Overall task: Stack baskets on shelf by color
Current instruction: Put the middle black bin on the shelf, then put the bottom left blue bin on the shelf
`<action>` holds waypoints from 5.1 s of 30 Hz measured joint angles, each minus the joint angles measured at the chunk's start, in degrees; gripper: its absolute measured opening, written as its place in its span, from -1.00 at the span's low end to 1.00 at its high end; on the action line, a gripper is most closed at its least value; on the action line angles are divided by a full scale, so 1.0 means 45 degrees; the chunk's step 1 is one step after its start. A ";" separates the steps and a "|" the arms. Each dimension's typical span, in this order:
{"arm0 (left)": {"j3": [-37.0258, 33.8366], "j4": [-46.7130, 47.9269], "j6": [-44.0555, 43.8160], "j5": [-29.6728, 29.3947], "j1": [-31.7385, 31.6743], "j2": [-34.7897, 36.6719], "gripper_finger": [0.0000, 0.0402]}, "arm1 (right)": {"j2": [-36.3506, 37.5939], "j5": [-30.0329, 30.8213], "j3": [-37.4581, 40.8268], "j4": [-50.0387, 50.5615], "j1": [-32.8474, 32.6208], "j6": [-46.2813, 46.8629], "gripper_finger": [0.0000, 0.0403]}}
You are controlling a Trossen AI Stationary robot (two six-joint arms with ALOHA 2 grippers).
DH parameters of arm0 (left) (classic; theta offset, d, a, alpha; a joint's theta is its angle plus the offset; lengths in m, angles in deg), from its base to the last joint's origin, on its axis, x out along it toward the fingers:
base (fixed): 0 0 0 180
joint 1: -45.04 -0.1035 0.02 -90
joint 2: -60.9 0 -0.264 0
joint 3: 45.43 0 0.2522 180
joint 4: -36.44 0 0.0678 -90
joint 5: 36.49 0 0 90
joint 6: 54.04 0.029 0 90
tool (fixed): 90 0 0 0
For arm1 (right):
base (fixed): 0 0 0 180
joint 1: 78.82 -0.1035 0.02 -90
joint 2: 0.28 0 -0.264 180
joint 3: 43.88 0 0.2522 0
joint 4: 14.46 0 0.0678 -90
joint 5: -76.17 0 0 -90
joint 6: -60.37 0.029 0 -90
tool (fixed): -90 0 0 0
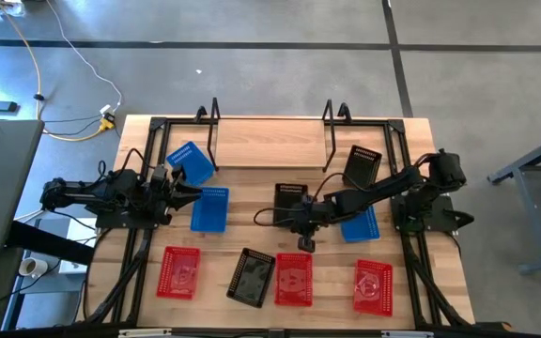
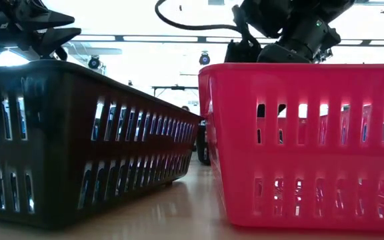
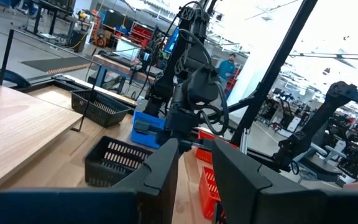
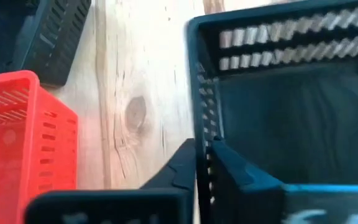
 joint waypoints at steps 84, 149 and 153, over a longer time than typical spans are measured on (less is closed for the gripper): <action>0.0000 -0.0013 -0.0570 -0.0832 -0.0003 -0.0003 -0.55 | 0.5277 0.1567 -0.0503 0.3783 0.4790 -0.8824 -1.00; 0.0000 -0.0010 -0.0567 -0.1707 0.0002 -0.0003 -0.55 | 0.3567 0.1972 0.0515 0.2701 0.6775 -1.0278 -0.70; 0.0000 -0.0010 -0.0563 -0.1707 0.0002 0.0000 -0.55 | 0.3866 0.1900 0.0515 0.2684 0.6604 -1.0250 -0.70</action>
